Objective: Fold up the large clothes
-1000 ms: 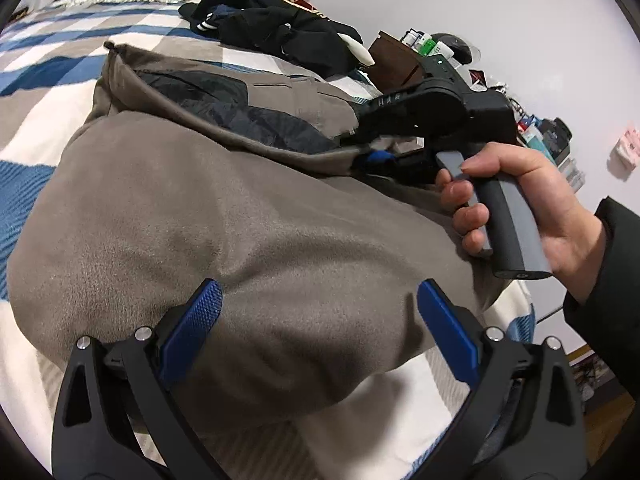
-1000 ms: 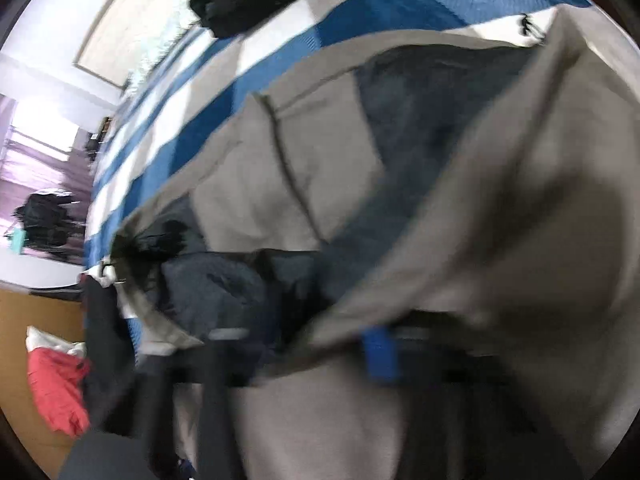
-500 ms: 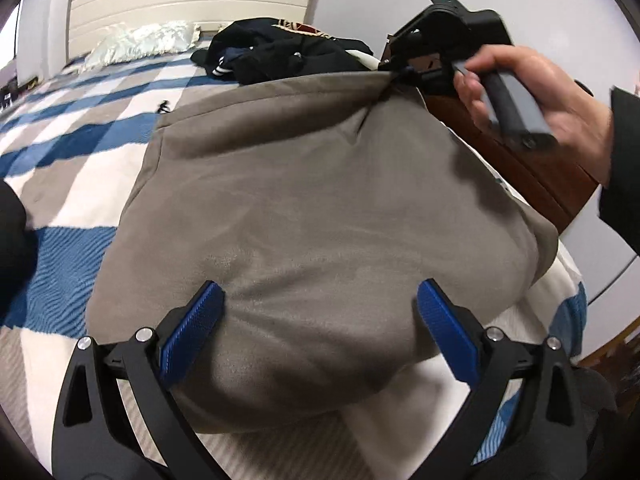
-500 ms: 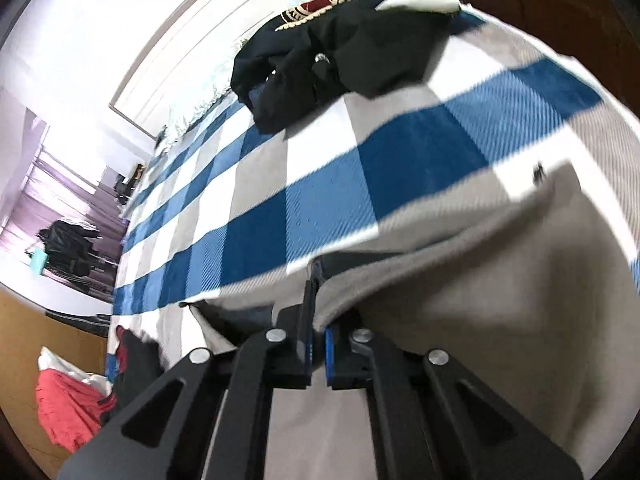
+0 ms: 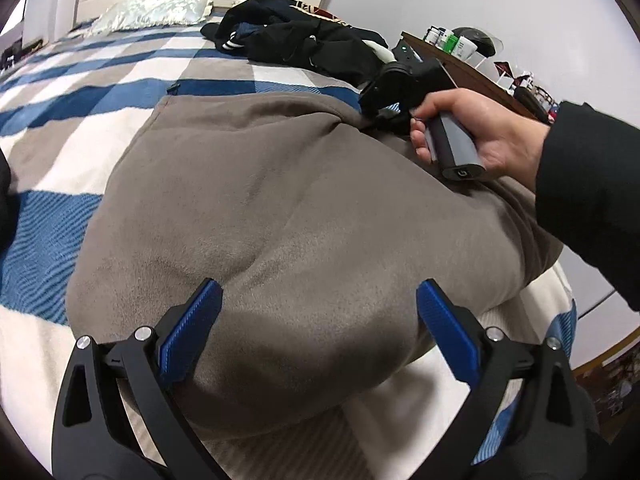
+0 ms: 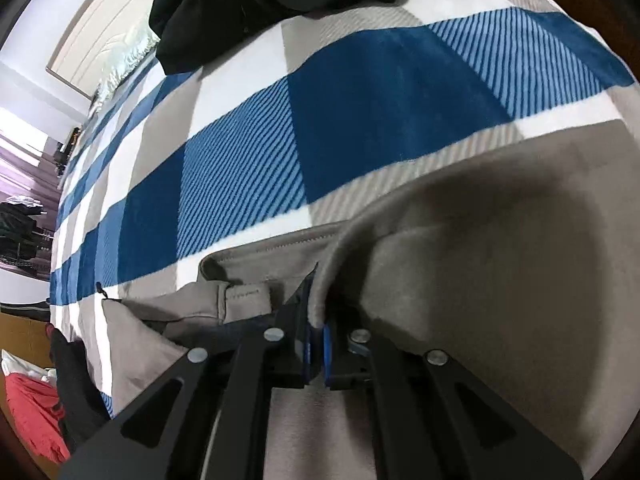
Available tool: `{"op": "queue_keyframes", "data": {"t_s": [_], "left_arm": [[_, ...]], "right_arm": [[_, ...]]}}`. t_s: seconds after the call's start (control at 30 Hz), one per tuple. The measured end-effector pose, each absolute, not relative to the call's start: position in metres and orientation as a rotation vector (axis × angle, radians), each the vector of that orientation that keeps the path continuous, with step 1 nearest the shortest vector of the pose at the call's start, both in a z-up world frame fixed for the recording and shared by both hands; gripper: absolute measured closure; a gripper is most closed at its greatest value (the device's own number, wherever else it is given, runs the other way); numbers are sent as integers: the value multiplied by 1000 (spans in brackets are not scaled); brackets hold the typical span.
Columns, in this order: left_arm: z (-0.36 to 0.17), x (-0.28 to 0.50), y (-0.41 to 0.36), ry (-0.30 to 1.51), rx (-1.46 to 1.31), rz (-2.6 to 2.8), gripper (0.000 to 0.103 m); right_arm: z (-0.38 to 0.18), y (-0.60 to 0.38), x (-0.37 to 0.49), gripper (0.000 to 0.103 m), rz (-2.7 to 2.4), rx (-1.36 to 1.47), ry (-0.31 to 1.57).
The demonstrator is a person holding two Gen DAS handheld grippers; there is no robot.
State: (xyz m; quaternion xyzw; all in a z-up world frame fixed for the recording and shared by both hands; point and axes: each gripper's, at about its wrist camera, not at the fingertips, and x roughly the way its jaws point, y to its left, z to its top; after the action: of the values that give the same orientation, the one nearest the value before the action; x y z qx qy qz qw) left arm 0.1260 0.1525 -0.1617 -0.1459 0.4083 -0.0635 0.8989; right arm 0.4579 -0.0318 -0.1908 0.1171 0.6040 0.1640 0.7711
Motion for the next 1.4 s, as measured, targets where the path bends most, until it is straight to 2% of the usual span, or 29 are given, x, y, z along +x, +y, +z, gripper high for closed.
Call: {"op": "queue_keyframes", "data": {"t_s": [0.1, 0.13, 0.17, 0.23, 0.3, 0.37, 0.53, 0.63, 0.83, 1.1, 1.13, 1.17, 1.4], "left_arm": [[-162, 126, 150, 849, -280, -129, 7], [-163, 126, 149, 848, -275, -129, 7], [-163, 127, 149, 849, -272, -129, 7], [-163, 127, 148, 848, -265, -128, 7], [-162, 127, 148, 845, -255, -128, 7], [-157, 127, 148, 822, -257, -135, 7], [-136, 118, 141, 712, -221, -142, 7], [-133, 118, 124, 703, -162, -177, 7], [-152, 128, 126, 797, -203, -181, 7], [-166, 131, 126, 833, -197, -227, 7], [-168, 133, 127, 836, -209, -228, 7], [-169, 134, 129, 836, -216, -231, 7], [-178, 141, 138, 850, -310, -249, 7]], "right_arm": [[-180, -33, 457, 90, 387, 234, 1347], [-170, -34, 454, 78, 402, 225, 1352], [-160, -37, 451, 56, 417, 225, 1347], [-137, -43, 444, 34, 466, 243, 1321], [-112, -52, 430, 30, 523, 239, 1292], [-92, -62, 411, 21, 553, 212, 1266], [-67, -97, 339, 13, 626, 148, 1203], [-68, -118, 285, 12, 662, 80, 1129], [-117, -158, 223, 12, 630, 103, 1125], [-168, -167, 226, 12, 617, 149, 1180], [-171, -164, 229, 10, 607, 156, 1186], [-174, -162, 233, 4, 608, 170, 1191], [-177, -149, 249, 4, 536, 192, 1214]]}}
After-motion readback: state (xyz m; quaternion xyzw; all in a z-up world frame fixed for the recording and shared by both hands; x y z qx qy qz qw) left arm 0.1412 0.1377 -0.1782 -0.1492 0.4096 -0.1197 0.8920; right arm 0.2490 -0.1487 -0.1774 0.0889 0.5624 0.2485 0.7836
